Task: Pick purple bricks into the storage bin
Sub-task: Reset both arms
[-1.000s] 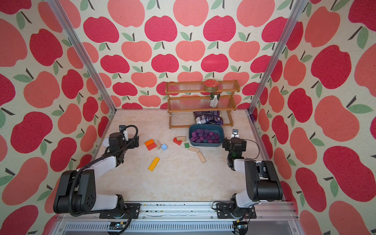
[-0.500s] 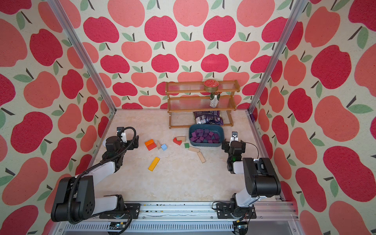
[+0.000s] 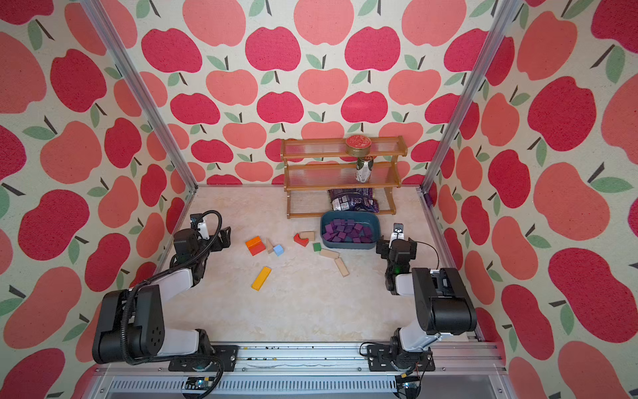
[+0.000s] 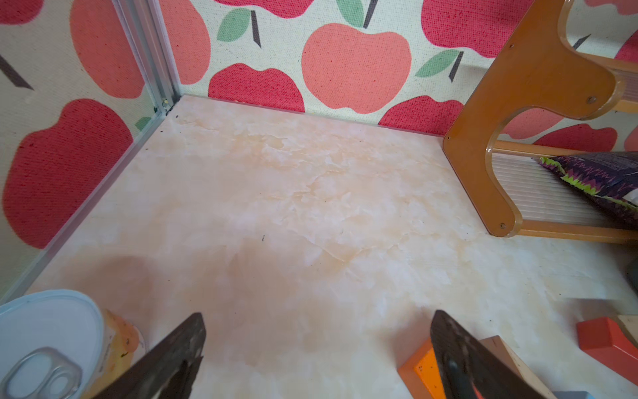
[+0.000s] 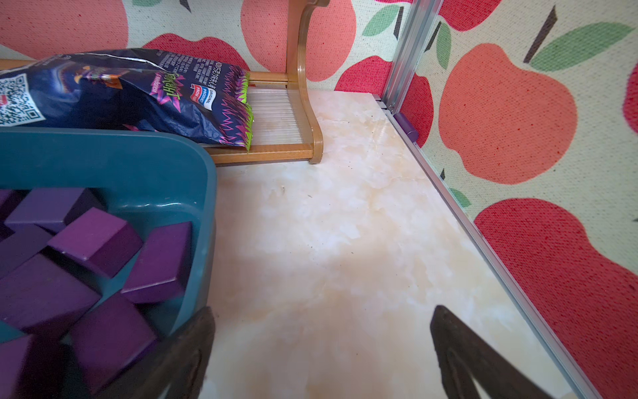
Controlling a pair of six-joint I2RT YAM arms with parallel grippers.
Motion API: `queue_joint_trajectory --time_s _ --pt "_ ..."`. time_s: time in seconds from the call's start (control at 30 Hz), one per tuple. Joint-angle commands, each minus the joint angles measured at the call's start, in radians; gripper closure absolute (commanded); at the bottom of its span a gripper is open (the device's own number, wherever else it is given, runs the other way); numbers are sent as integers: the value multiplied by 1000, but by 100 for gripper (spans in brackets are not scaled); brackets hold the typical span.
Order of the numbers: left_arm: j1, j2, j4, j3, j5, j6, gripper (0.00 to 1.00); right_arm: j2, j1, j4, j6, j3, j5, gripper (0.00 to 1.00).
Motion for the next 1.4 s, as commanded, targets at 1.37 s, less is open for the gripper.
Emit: queue_joint_trajectory --time_s 1.37 --pt "80 173 326 -9 206 -99 1 -2 7 12 -12 -1 6 1"
